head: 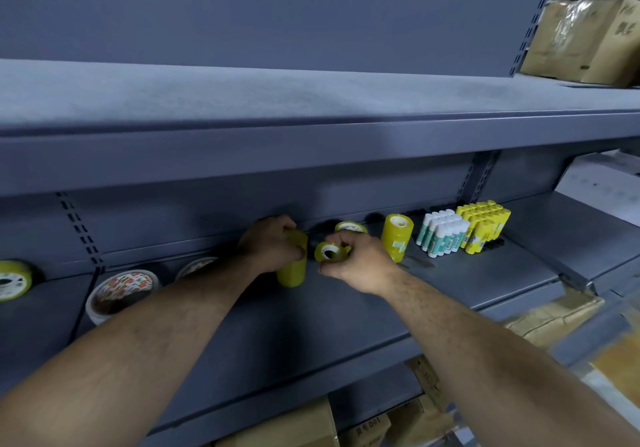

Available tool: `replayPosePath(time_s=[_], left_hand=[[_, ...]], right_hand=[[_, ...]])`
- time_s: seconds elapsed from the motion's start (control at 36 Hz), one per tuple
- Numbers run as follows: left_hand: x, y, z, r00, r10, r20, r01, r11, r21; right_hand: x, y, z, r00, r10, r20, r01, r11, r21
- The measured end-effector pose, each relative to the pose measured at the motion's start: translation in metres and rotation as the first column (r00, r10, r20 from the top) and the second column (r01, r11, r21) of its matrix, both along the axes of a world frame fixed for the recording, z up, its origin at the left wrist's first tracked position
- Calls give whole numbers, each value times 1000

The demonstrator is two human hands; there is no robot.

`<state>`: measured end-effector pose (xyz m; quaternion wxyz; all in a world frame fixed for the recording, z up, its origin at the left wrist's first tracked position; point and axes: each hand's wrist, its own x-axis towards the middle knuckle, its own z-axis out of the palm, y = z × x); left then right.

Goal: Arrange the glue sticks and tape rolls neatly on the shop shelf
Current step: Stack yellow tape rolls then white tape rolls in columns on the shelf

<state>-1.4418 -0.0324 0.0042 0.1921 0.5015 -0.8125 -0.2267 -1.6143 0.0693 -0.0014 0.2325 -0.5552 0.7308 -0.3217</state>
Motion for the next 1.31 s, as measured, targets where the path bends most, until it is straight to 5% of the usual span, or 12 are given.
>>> replayPosePath(time_s=[1.14,1.31], left_hand=[[0,3,5,996,-57,74,59,998,-17],[22,1,11,997,-56,45,53,996,74]], right_hand=[[4,-5,5,1000,3,6,-3,1000,-22],[10,-18,14,999,13,-35,-15,998,-56]])
